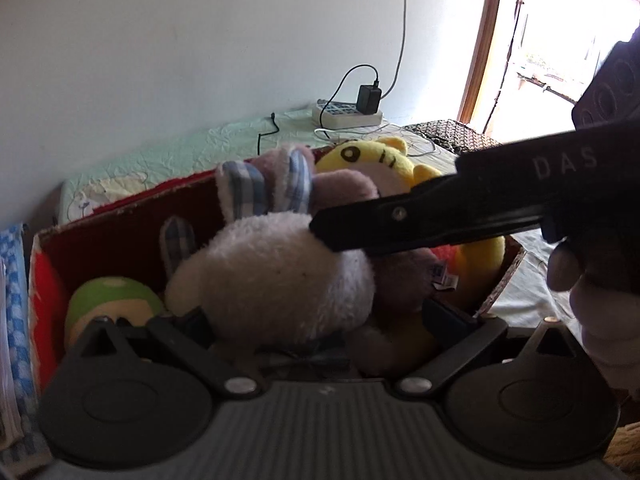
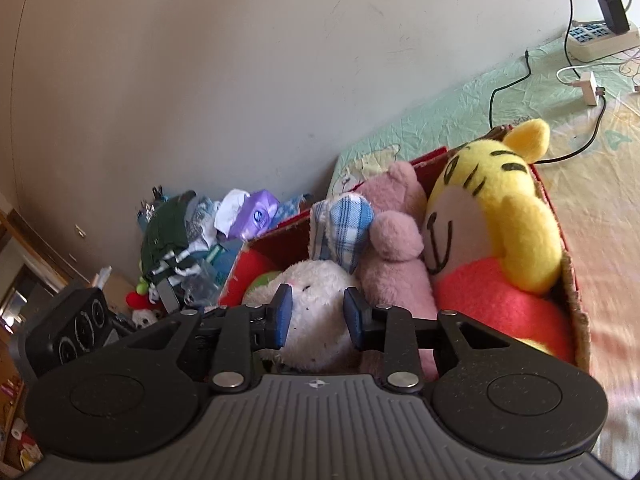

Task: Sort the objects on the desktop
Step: 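Lower the pink bunny into the red box beside the teddy bear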

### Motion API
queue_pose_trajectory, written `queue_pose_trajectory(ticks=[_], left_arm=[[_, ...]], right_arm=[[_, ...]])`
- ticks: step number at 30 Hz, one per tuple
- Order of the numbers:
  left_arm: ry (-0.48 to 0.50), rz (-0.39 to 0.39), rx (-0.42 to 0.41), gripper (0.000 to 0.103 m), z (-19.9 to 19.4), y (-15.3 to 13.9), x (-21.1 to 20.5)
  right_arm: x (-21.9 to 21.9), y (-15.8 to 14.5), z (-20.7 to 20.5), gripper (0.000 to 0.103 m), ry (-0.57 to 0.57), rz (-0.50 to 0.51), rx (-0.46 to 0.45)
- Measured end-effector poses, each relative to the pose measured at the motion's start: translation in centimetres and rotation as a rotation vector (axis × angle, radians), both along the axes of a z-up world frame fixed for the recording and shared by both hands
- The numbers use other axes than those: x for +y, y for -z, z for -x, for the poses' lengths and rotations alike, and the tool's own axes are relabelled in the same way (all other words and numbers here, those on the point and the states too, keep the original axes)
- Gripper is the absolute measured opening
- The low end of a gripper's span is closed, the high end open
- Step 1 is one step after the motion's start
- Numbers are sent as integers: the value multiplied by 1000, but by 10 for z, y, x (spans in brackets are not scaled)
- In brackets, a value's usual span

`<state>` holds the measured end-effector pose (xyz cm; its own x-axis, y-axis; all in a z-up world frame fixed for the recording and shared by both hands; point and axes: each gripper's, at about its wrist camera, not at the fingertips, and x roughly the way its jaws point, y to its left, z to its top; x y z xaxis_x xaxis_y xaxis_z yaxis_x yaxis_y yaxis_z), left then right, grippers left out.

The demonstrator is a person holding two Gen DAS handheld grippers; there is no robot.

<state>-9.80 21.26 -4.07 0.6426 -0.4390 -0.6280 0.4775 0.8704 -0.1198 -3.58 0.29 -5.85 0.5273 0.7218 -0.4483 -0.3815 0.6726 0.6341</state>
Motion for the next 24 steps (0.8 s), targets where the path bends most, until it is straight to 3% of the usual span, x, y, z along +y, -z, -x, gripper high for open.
queue_pose_trajectory(ticks=[5,13,18,23,24], left_arm=[[-25,-8,13,102,4,-3,1],[-52,-43,-42,102,24,-20,0],[-125,-34,-61,102,33,-28,3],[-253,-51,-59,102,36,-34,5],[-272,-51,-58,102,36,-35,5]], right_arm=[[-1,2,7,27,-12,37,16],[-6,0,13,31,21,17,-9],[-17,-4,22,32,50,18,-15],[-21,-11,34,53,95,78,-51],[-22,-12,35,53,101,84,-53]])
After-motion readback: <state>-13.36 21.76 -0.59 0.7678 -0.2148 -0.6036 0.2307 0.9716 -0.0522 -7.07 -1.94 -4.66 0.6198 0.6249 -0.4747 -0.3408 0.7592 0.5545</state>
